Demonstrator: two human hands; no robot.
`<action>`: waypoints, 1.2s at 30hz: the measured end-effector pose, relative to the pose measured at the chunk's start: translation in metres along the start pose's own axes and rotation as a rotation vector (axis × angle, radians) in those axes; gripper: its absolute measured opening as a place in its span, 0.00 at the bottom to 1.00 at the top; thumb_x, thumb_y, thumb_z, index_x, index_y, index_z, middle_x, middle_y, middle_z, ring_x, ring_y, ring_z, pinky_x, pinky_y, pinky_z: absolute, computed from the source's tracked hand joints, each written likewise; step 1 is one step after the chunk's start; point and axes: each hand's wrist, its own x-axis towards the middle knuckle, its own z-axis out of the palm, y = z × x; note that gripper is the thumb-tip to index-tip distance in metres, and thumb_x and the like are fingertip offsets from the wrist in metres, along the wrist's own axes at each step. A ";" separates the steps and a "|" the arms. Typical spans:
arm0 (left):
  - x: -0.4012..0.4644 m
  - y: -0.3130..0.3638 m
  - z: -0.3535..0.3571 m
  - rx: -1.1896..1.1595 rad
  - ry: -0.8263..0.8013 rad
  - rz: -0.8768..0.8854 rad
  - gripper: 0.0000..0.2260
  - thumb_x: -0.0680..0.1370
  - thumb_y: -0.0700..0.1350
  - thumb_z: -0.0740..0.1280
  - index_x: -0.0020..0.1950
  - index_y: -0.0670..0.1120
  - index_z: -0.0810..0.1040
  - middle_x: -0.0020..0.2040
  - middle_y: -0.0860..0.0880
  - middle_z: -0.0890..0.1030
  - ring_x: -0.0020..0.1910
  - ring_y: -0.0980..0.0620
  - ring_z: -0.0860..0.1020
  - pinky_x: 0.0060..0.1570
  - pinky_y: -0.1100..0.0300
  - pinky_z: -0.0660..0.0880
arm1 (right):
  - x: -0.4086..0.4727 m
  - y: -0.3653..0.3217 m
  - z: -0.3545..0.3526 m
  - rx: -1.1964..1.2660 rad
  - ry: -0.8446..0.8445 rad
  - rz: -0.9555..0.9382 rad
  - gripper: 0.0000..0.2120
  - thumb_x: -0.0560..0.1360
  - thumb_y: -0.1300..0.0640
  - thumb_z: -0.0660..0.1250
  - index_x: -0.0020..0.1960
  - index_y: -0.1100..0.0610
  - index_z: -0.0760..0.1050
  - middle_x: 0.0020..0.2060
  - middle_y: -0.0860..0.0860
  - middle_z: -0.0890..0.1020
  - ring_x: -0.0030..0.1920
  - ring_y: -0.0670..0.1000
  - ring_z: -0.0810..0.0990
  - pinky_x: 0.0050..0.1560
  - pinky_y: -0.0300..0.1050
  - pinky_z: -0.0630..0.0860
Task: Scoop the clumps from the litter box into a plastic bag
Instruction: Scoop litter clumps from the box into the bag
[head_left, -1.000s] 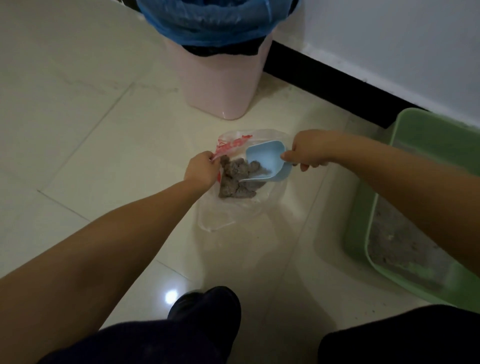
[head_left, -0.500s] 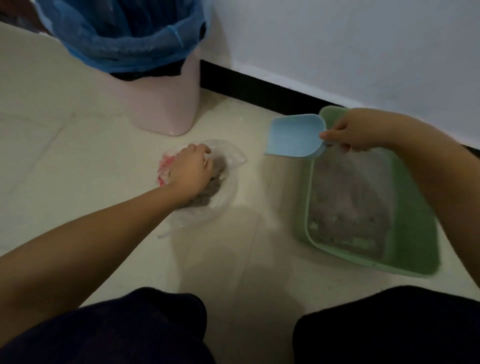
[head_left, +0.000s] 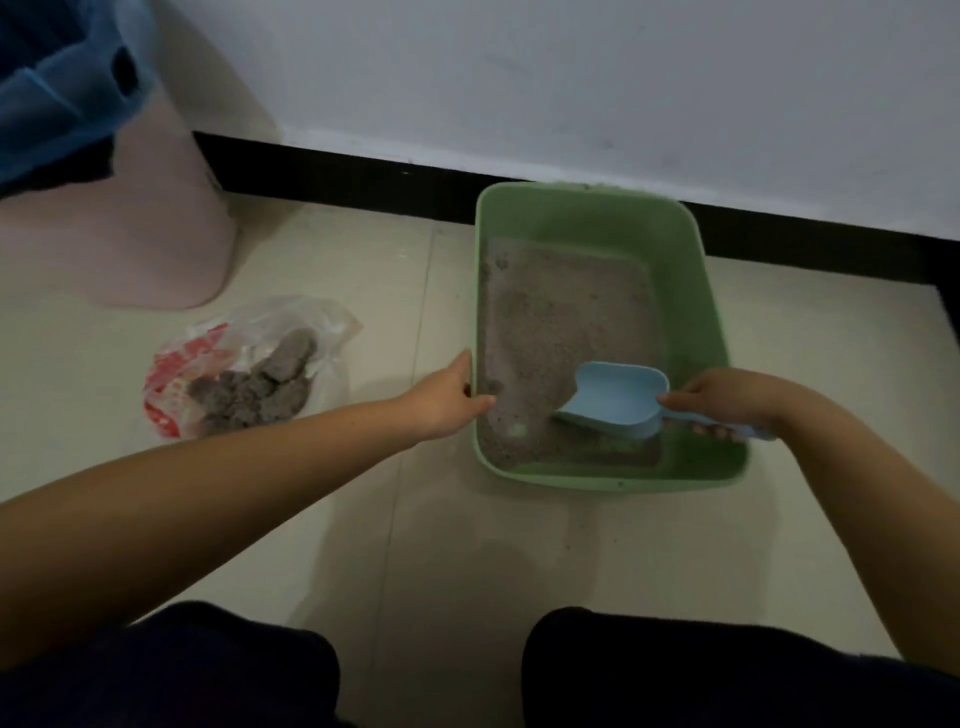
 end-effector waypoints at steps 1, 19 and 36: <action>0.001 0.000 0.000 -0.057 -0.007 -0.022 0.32 0.80 0.46 0.62 0.77 0.52 0.46 0.70 0.41 0.68 0.61 0.41 0.74 0.58 0.47 0.75 | 0.005 -0.001 0.006 0.053 -0.011 -0.020 0.20 0.78 0.47 0.61 0.53 0.65 0.78 0.28 0.54 0.71 0.26 0.50 0.65 0.27 0.38 0.61; 0.010 -0.013 0.008 -0.348 -0.084 -0.131 0.33 0.81 0.41 0.57 0.73 0.68 0.40 0.71 0.43 0.67 0.61 0.43 0.75 0.49 0.47 0.80 | 0.046 -0.020 -0.027 -0.457 0.195 -0.468 0.15 0.77 0.41 0.58 0.51 0.48 0.78 0.42 0.51 0.81 0.41 0.51 0.79 0.41 0.45 0.74; 0.012 -0.014 0.007 -0.380 -0.100 -0.129 0.33 0.81 0.42 0.58 0.73 0.69 0.42 0.70 0.43 0.69 0.62 0.43 0.75 0.49 0.45 0.80 | 0.127 -0.082 0.013 -0.312 0.606 -0.604 0.19 0.79 0.45 0.56 0.63 0.54 0.74 0.48 0.58 0.82 0.47 0.59 0.79 0.42 0.47 0.71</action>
